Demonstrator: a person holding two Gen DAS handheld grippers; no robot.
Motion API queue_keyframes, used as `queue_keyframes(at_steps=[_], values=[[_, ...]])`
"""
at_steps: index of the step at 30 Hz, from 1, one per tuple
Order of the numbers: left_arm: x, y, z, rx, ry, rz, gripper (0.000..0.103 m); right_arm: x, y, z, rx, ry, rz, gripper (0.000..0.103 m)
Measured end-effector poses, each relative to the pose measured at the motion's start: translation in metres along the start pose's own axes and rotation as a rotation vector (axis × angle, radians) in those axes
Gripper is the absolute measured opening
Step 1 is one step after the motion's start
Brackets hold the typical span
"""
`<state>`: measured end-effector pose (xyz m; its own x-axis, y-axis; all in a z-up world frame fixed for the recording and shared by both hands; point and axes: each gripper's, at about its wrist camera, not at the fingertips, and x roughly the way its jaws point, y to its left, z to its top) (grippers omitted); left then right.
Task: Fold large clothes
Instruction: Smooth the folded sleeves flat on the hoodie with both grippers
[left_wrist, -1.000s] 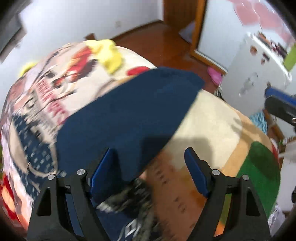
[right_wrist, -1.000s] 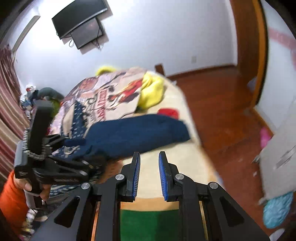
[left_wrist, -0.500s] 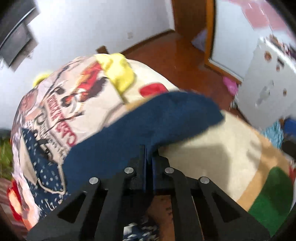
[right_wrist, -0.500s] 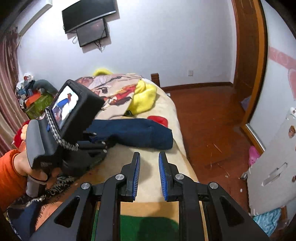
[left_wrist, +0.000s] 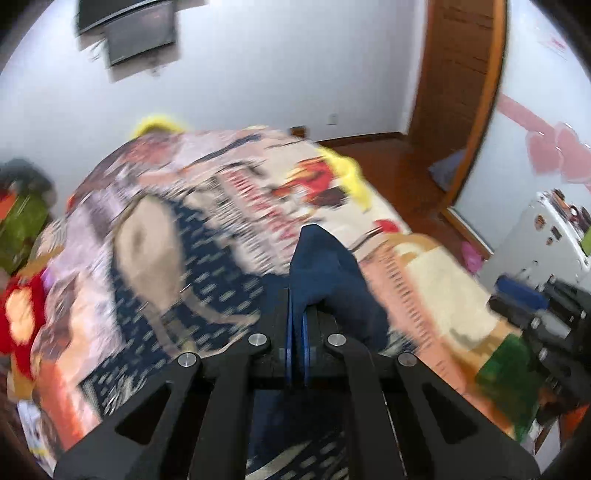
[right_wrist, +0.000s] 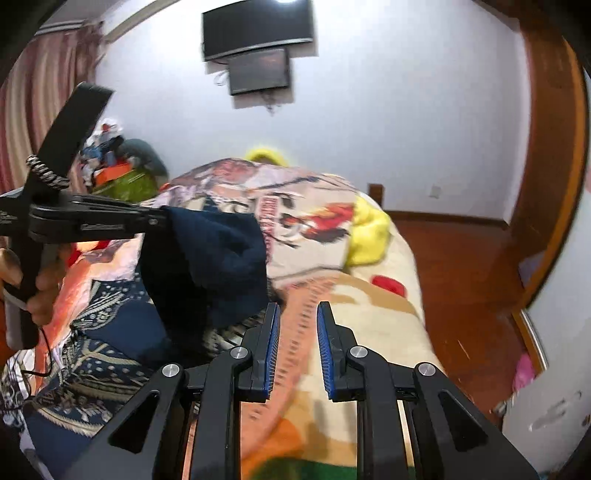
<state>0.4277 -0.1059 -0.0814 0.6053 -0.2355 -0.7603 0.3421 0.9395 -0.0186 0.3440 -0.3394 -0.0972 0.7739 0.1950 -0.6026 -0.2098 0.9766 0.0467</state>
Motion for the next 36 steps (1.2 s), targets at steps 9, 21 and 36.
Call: queue_keyframes(at_steps=[9, 21, 36], values=[[0.020, 0.113, -0.100, -0.243, 0.185, 0.023, 0.004, 0.036, 0.074, 0.013, -0.144, 0.095, 0.035, 0.017], [0.009, 0.124, -0.152, -0.142, 0.242, 0.093, 0.045, 0.138, 0.095, -0.004, -0.063, 0.473, 0.122, 0.017], [0.061, 0.043, -0.104, -0.073, 0.271, -0.097, 0.061, 0.163, 0.080, -0.025, 0.020, 0.584, 0.203, 0.017]])
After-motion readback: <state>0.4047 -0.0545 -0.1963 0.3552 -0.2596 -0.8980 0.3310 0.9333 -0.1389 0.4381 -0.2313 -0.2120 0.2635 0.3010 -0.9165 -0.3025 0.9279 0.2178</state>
